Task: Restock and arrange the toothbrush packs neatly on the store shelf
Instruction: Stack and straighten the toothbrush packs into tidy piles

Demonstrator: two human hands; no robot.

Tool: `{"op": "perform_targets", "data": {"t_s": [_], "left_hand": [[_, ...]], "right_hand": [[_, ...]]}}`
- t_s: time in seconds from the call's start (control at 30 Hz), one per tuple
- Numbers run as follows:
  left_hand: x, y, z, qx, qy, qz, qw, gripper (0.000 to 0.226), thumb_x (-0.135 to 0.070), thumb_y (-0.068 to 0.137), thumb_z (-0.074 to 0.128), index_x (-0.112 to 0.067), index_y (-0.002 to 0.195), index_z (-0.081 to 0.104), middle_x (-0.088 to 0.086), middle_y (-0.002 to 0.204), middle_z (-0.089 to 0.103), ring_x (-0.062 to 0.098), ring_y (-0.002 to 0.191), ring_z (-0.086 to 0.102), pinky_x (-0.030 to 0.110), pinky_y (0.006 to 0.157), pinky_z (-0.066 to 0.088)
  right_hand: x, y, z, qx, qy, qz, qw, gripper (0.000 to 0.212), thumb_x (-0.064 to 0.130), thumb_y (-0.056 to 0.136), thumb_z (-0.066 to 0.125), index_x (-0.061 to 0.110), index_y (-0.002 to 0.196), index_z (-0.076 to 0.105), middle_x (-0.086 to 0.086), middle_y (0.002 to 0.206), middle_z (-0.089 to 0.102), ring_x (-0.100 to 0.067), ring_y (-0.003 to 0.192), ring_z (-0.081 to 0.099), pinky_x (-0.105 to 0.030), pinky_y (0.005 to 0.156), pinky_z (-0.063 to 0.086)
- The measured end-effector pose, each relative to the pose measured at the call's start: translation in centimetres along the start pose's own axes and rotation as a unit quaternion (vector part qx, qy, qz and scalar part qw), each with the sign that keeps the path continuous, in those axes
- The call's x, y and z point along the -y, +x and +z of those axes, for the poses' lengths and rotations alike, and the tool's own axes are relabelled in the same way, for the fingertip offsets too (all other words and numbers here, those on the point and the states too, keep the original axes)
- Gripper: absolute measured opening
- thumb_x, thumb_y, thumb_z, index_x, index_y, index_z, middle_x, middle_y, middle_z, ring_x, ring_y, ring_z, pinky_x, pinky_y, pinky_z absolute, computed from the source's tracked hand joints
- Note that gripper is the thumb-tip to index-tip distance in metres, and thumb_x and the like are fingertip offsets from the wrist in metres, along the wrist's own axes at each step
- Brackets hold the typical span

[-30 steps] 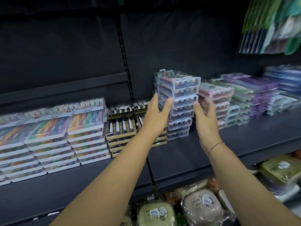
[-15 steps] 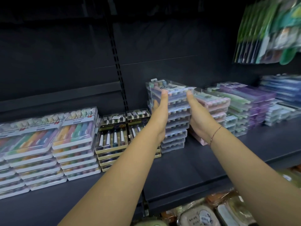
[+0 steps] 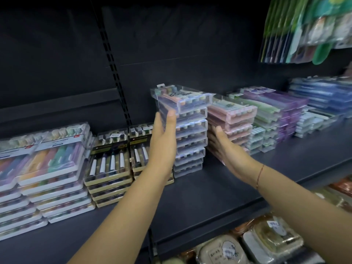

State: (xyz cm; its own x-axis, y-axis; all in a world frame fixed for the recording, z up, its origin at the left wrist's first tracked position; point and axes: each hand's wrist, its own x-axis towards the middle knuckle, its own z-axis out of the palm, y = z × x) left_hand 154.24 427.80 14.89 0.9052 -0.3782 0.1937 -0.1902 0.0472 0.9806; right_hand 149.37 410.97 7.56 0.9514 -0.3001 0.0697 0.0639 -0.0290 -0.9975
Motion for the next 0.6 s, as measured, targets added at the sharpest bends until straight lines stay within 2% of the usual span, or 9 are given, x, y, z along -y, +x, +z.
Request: {"op": "perform_targets", "data": {"t_s": [0.17, 0.3, 0.33, 0.4, 0.43, 0.47, 0.53, 0.57, 0.6], "left_hand": [[1.4, 0.4, 1.1, -0.042, 0.029, 0.069, 0.996, 0.062, -0.059, 0.097, 0.032, -0.038, 0.154, 0.019, -0.022, 0.157, 0.023, -0.006, 0.136, 0.024, 0.018, 0.104, 0.020], [2.0, 1.1, 1.9, -0.063, 0.020, 0.074, 0.995, 0.058, -0.058, 0.097, 0.031, -0.038, 0.151, 0.027, -0.033, 0.139, 0.030, -0.016, 0.123, 0.028, 0.004, 0.094, 0.022], [2.1, 1.4, 2.0, -0.073, 0.009, 0.058, 0.996, 0.059, -0.061, 0.095, 0.031, -0.039, 0.150, 0.030, -0.032, 0.138, 0.031, -0.014, 0.123, 0.030, 0.007, 0.097, 0.024], [2.0, 2.3, 1.6, -0.077, -0.017, 0.007, 0.997, 0.068, -0.075, 0.087, 0.033, -0.041, 0.146, 0.038, -0.027, 0.142, 0.039, -0.002, 0.128, 0.039, 0.025, 0.109, 0.029], [1.8, 2.6, 1.5, -0.069, -0.029, -0.028, 0.997, 0.075, -0.083, 0.080, 0.035, -0.042, 0.143, 0.044, -0.023, 0.139, 0.047, 0.004, 0.127, 0.046, 0.033, 0.109, 0.034], [1.6, 2.8, 1.3, -0.054, -0.049, -0.058, 0.996, 0.078, -0.087, 0.076, 0.037, -0.041, 0.137, 0.051, -0.017, 0.135, 0.056, 0.010, 0.123, 0.055, 0.038, 0.105, 0.041], [1.3, 3.1, 1.1, -0.054, -0.086, -0.081, 0.992, 0.059, -0.078, 0.086, 0.035, -0.037, 0.112, 0.069, -0.008, 0.106, 0.074, 0.013, 0.097, 0.071, 0.036, 0.083, 0.054], [1.0, 3.1, 1.1, -0.055, -0.090, -0.084, 0.991, 0.051, -0.069, 0.093, 0.033, -0.038, 0.093, 0.073, -0.009, 0.089, 0.076, 0.009, 0.082, 0.073, 0.032, 0.072, 0.054], [0.9, 3.1, 1.1, -0.052, -0.093, -0.088, 0.990, 0.054, -0.063, 0.096, 0.031, -0.038, 0.076, 0.074, -0.012, 0.077, 0.075, 0.006, 0.072, 0.073, 0.029, 0.066, 0.052]], "right_hand": [[0.0, 0.0, 0.5, 0.003, 0.016, 0.035, 0.999, 0.098, 0.090, 0.072, 0.038, 0.042, 0.154, 0.014, 0.024, 0.159, 0.016, 0.001, 0.146, 0.013, -0.040, 0.123, 0.007], [-0.1, -0.6, 0.3, 0.010, 0.053, 0.056, 0.997, 0.088, 0.074, 0.079, 0.029, 0.036, 0.155, 0.008, 0.015, 0.160, 0.016, -0.009, 0.147, 0.019, -0.032, 0.121, 0.013], [0.0, -0.5, 0.3, 0.011, 0.062, 0.059, 0.996, 0.088, 0.072, 0.078, 0.028, 0.034, 0.155, 0.008, 0.013, 0.161, 0.017, -0.010, 0.147, 0.020, -0.032, 0.120, 0.014], [0.0, -0.1, 0.2, 0.012, 0.084, 0.053, 0.995, 0.087, 0.072, 0.079, 0.028, 0.033, 0.155, 0.013, 0.011, 0.159, 0.022, -0.010, 0.146, 0.023, -0.033, 0.121, 0.015], [0.0, 0.3, 0.3, 0.014, 0.100, 0.048, 0.994, 0.085, 0.072, 0.080, 0.028, 0.033, 0.154, 0.016, 0.012, 0.158, 0.026, -0.008, 0.145, 0.026, -0.034, 0.122, 0.016], [0.0, 0.6, 0.4, 0.014, 0.116, 0.043, 0.992, 0.085, 0.073, 0.081, 0.029, 0.032, 0.154, 0.019, 0.012, 0.157, 0.030, -0.007, 0.143, 0.030, -0.035, 0.122, 0.018], [-0.1, 1.2, 0.6, 0.014, 0.129, 0.026, 0.991, 0.085, 0.076, 0.082, 0.032, 0.032, 0.154, 0.021, 0.013, 0.155, 0.035, -0.004, 0.140, 0.034, -0.035, 0.121, 0.021], [0.0, 1.4, 0.7, 0.012, 0.128, 0.020, 0.991, 0.085, 0.075, 0.082, 0.032, 0.032, 0.154, 0.022, 0.013, 0.154, 0.036, -0.003, 0.139, 0.035, -0.035, 0.121, 0.022], [0.1, 1.5, 0.8, 0.009, 0.128, 0.017, 0.992, 0.084, 0.073, 0.082, 0.031, 0.032, 0.154, 0.023, 0.014, 0.153, 0.037, -0.002, 0.138, 0.036, -0.033, 0.120, 0.023]]}}
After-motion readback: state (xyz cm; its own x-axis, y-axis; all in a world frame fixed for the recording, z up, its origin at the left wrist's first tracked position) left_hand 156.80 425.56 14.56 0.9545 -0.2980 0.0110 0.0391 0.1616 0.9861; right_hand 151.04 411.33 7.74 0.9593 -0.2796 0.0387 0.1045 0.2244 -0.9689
